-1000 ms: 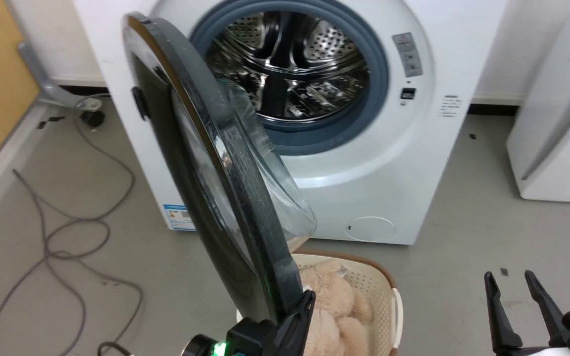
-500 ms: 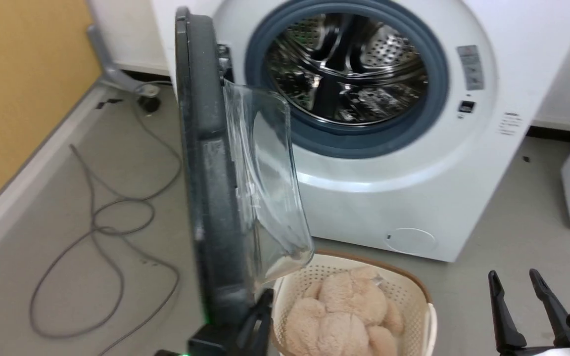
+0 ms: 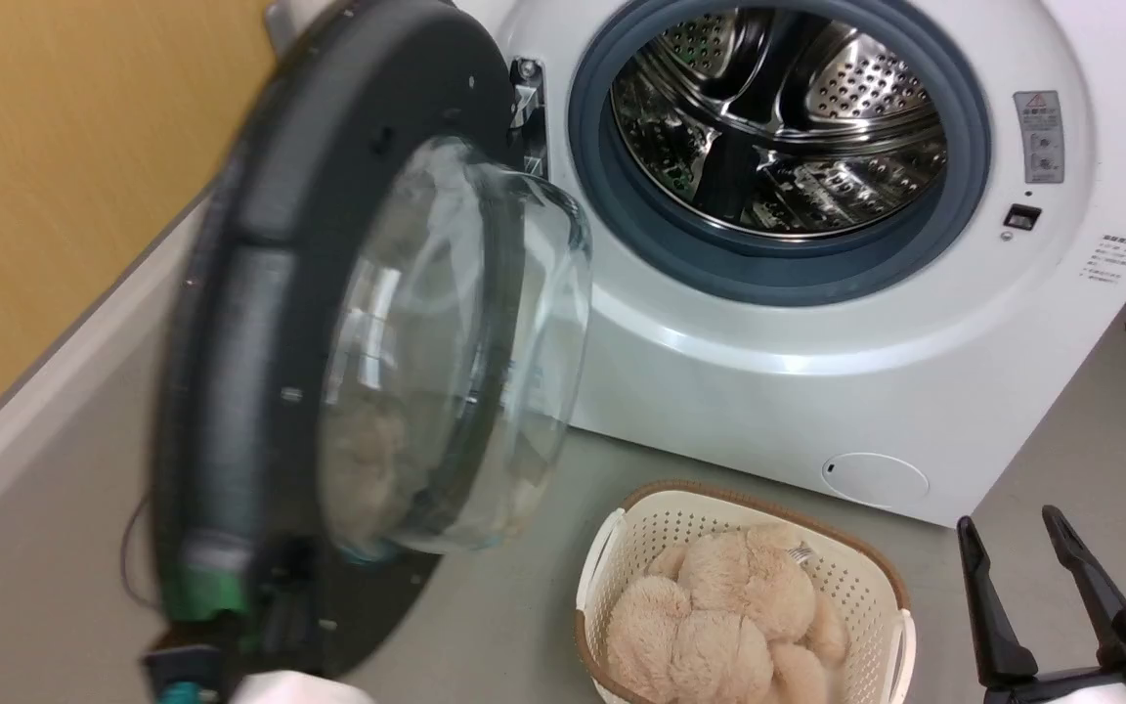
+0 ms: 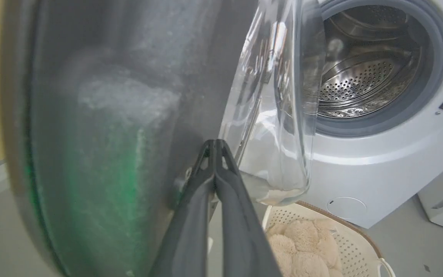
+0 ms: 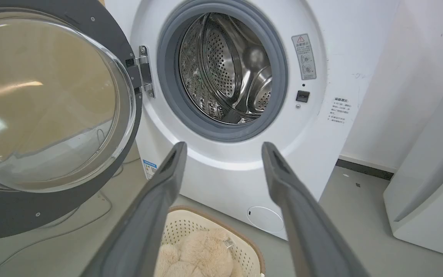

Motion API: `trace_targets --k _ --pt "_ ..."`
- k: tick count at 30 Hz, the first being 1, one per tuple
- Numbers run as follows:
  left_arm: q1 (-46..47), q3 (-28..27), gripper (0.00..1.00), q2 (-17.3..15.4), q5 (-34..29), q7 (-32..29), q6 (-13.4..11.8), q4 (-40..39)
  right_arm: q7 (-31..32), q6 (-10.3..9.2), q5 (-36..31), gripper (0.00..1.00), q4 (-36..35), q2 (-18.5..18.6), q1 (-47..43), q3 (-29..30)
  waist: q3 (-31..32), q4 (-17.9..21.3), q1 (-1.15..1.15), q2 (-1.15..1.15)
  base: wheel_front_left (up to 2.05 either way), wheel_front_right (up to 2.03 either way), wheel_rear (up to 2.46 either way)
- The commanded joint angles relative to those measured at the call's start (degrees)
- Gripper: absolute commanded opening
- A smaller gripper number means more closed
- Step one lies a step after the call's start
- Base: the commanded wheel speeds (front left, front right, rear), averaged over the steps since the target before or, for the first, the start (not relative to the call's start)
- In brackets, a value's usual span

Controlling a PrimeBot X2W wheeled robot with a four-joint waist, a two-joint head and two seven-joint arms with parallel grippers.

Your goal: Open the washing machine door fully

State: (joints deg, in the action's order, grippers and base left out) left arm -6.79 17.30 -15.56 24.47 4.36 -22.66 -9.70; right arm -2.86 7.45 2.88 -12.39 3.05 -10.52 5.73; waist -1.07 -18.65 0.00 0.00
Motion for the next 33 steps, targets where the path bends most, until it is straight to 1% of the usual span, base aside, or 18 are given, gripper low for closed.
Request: trace_targets --k 1,6,11,14,18,20,24,28,33 --pt "0.4 -0.6 0.00 -0.6 0.2 0.4 0.0 0.6 -0.1 0.03 -0.3 1.00 -0.4 -0.2 0.1 0.0 -0.1 0.0 0.00 0.00 0.00 0.00 0.00" --pt "3.1 -6.4 0.00 -2.6 3.5 4.0 1.8 6.9 0.3 0.03 0.0 1.00 -0.9 -0.2 0.6 -0.4 -1.3 0.4 0.00 0.00 0.00 0.00 0.00" --pt "6.9 -10.7 0.00 -4.9 5.7 7.2 4.4 12.3 0.6 0.03 -0.4 1.00 -1.5 -0.2 1.9 -0.8 -4.2 1.6 0.00 0.00 0.00 0.00 0.00" --pt "9.2 -13.2 0.00 -5.6 7.4 8.6 6.2 15.6 0.5 0.03 -0.6 1.00 -1.5 -0.2 2.9 -1.2 -5.8 2.5 0.00 0.00 0.00 0.00 0.00" --pt "11.9 -16.7 0.00 -6.6 8.7 9.9 7.8 20.0 0.3 0.03 -0.4 1.00 -0.9 -0.2 4.1 -1.5 -7.3 3.5 0.00 0.00 0.00 0.00 0.00" --pt "13.4 -18.8 0.00 -7.1 9.4 10.3 9.2 23.3 0.1 0.03 -0.3 1.00 -0.5 -0.2 4.5 -1.7 -7.8 4.0 0.00 0.00 0.00 0.00 0.00" --pt "15.7 -22.6 0.00 -7.2 9.1 10.6 10.8 28.2 -0.1 0.03 0.2 1.00 0.6 -0.2 5.0 -1.7 -7.9 4.6 0.00 0.00 0.00 0.00 0.00" --pt "17.3 -26.9 0.00 -7.3 7.2 10.6 13.3 31.5 -0.3 0.03 0.4 1.00 1.3 -0.2 5.3 -1.6 -7.6 4.9 0.00 0.00 0.00 0.00 0.00" --pt "17.9 -29.8 0.00 -5.6 3.6 10.6 15.5 33.9 -0.5 0.03 0.8 1.00 2.2 -0.2 5.3 -1.3 -6.3 4.7 0.00 0.00 0.00 0.00 0.00"
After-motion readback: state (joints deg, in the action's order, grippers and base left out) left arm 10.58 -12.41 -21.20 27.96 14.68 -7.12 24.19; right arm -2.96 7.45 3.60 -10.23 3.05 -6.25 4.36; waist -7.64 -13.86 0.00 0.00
